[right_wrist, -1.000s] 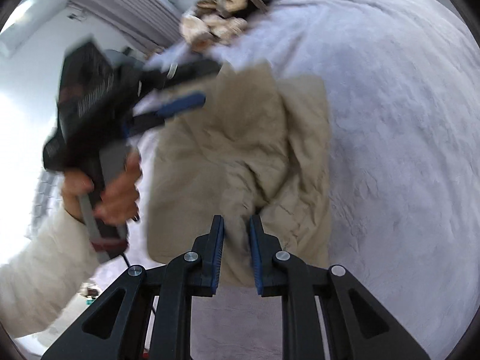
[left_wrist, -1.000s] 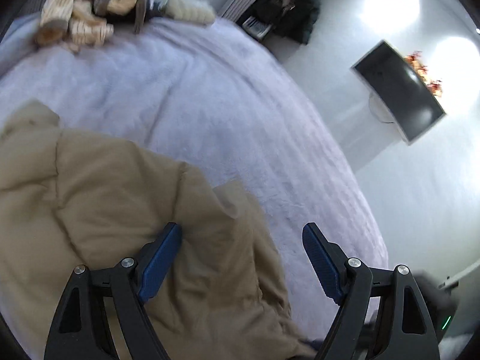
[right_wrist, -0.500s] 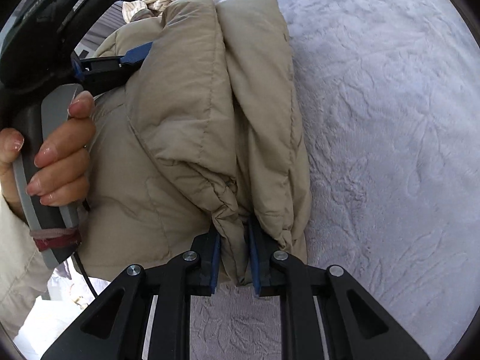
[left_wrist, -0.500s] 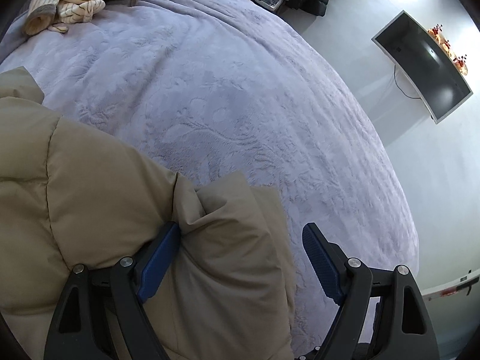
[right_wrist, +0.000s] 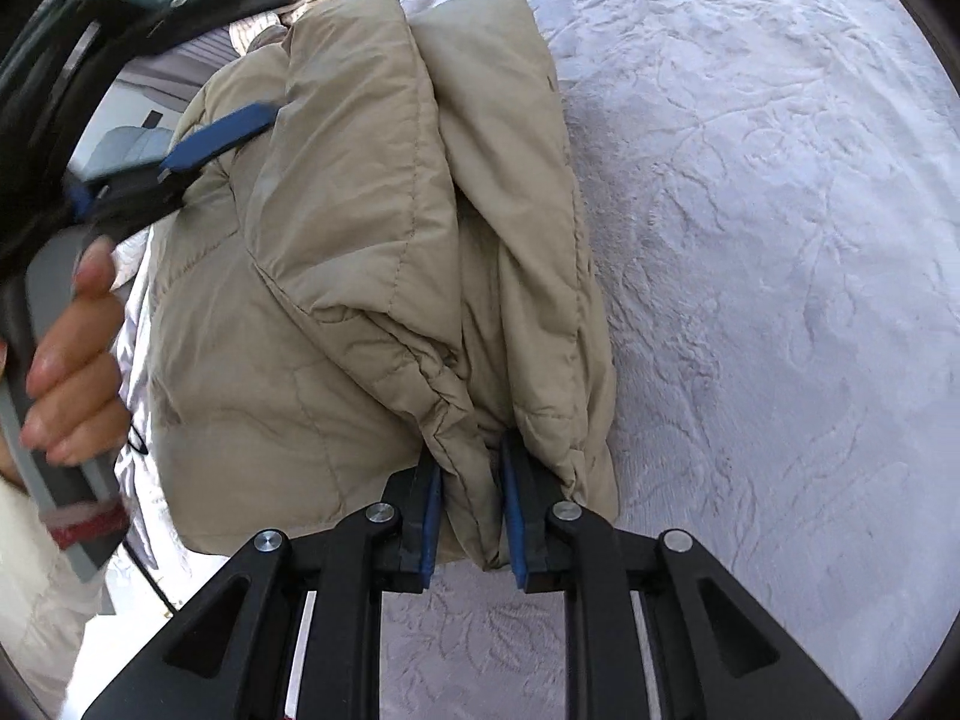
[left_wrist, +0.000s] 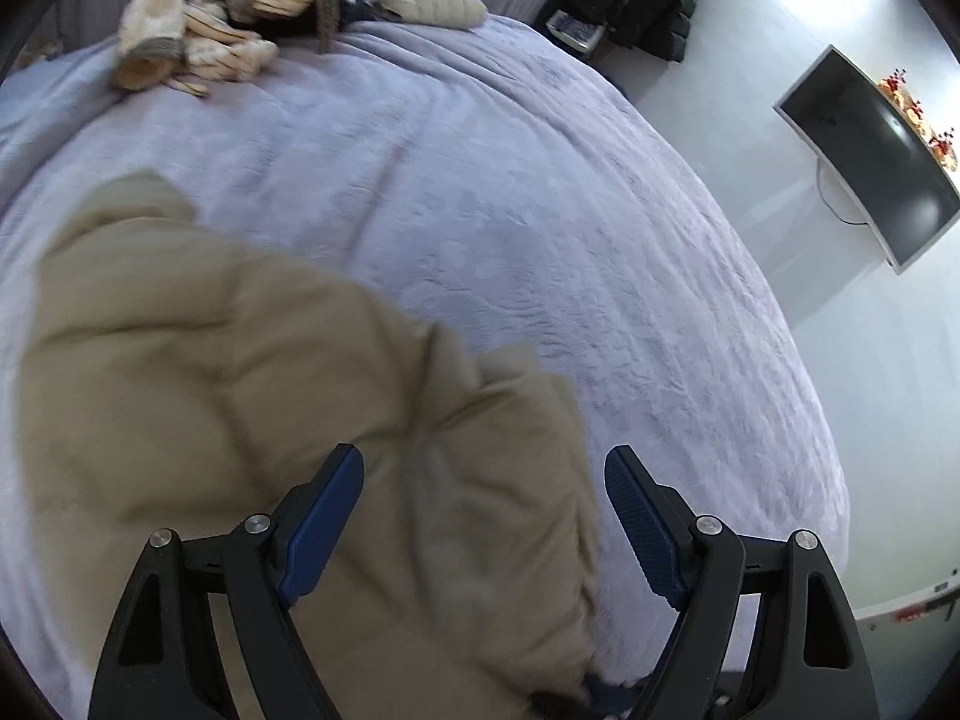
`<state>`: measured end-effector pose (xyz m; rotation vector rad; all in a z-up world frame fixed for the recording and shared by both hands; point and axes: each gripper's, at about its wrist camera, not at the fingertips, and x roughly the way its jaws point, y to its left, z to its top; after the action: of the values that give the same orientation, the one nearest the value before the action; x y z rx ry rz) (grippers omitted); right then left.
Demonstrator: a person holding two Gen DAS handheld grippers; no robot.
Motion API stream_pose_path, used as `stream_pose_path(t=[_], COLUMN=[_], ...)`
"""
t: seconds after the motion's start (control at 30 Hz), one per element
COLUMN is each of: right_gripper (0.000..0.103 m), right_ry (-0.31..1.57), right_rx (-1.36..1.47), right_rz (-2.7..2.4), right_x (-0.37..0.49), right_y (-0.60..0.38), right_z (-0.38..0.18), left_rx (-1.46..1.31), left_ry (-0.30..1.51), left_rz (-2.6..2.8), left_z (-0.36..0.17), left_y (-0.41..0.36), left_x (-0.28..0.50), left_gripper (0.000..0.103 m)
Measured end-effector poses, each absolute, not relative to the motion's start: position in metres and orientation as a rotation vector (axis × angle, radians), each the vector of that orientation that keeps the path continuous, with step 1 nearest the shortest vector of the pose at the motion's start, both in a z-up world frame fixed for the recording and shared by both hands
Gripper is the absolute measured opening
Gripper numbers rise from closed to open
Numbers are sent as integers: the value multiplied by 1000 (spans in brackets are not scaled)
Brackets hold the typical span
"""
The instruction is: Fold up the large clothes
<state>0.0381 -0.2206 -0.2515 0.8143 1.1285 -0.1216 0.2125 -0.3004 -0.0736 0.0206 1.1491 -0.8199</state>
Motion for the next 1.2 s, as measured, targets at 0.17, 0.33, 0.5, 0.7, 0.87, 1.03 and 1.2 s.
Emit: stream_pose_path(t=[0.17,0.33,0.5,0.7,0.87,1.03,1.2], right_gripper=[20,21,21,21,21,43,43], right_ry=[1142,1162,1183,1211,1218,1211,1214], right_rx=[788,768,739,709,702,675,651], right_rz=[-133,-156,-184,-207,-205,-201,-196], right_x=[40,40,40,41,34,31,29], right_y=[-224,-227,-229,-218,-209,-198,-189], right_z=[-232,-216,-197,-189,-179,-164,-150], left_rx=[67,72,83,84,64,62,69], left_ry=[1146,1168,1191,1220,1245,1255,1272], left_rz=[-718,-650,-600,-563,-535,-516,-486], left_z=[-58,-50,-48,-47,-43,-36,-34], left_y=[-264,-231,-202,-180,-162,-144,-128], left_x=[197,181,164,149,138,123,110], left_gripper=[83,83,83,83,83,84,84])
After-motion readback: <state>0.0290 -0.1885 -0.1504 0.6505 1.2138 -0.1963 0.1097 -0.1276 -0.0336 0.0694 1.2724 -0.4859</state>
